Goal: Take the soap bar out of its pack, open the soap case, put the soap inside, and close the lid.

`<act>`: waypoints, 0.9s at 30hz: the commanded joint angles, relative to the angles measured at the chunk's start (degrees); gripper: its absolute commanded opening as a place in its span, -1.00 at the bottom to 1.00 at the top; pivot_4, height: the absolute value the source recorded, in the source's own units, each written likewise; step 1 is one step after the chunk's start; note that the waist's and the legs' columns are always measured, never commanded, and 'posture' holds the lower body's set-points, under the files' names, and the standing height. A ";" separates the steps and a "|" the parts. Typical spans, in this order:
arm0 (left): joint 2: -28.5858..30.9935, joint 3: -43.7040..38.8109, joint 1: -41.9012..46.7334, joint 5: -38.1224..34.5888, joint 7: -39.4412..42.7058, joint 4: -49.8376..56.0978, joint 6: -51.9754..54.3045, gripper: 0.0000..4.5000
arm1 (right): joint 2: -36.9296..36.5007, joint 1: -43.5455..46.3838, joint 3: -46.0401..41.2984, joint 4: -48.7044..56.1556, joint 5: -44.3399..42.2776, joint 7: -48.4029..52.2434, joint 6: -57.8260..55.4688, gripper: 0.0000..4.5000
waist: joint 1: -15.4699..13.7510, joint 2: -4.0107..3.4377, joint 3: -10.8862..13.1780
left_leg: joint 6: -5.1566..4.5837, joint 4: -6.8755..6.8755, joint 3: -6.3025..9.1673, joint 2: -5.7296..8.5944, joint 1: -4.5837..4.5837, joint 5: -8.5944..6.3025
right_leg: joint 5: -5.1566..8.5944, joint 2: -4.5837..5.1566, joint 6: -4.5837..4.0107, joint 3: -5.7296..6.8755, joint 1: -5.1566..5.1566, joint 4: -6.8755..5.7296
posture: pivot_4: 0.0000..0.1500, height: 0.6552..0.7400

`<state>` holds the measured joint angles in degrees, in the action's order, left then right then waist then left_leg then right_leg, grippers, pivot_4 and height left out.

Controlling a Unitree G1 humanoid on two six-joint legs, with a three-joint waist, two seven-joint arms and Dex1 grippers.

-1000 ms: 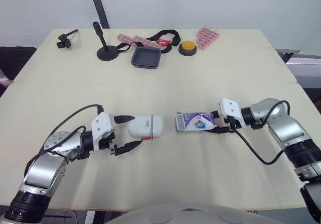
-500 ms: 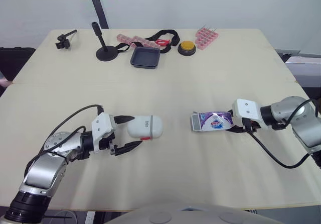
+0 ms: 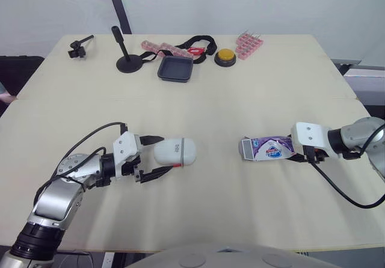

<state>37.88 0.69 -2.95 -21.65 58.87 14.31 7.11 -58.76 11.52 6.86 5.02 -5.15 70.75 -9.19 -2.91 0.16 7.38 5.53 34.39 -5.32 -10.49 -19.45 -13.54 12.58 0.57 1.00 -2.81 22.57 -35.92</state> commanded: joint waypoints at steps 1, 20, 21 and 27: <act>0.31 -0.41 0.43 0.16 -0.02 0.69 -0.51 1.00 | -1.08 -0.61 -2.86 1.75 -1.69 0.37 0.09 -0.09 | -0.01 0.00 0.00 | 0.00 0.00 0.00 0.00 0.00 0.00 | 0.00 0.00 0.00 0.00 0.00 0.00 | 1.00 1.00; -0.02 -0.48 0.78 -0.82 -0.65 1.63 0.71 1.00 | -0.60 -2.71 -4.76 4.25 -5.72 1.32 -2.05 -0.09 | 0.07 -0.01 0.00 | -0.08 0.00 0.00 -0.01 -0.01 0.00 | 0.01 0.03 -0.01 0.03 0.02 0.00 | 1.00 1.00; 0.02 -0.60 0.73 -0.83 -0.66 1.60 0.73 1.00 | -0.92 -3.32 -4.91 4.52 -5.62 1.38 -2.17 -0.09 | 0.07 -0.01 0.00 | -0.08 0.00 0.00 -0.01 -0.01 0.00 | 0.01 0.03 -0.02 0.03 0.02 0.00 | 1.00 1.00; 0.08 -0.87 0.41 -0.90 -0.62 1.59 0.69 1.00 | -3.46 -7.01 -6.63 2.85 -4.45 1.80 -0.20 -0.09 | -0.13 -0.01 0.00 | -0.10 0.00 0.00 -0.01 -0.03 -0.01 | 0.01 0.07 -0.02 0.03 0.01 0.02 | 1.00 1.00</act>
<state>37.68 1.08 -2.56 -21.84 58.33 14.40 8.22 -60.50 4.76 3.14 8.27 -9.66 72.27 -10.55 -3.04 0.15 7.38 5.43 34.40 -5.33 -10.50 -19.47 -13.55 12.59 0.64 0.98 -2.78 22.57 -35.91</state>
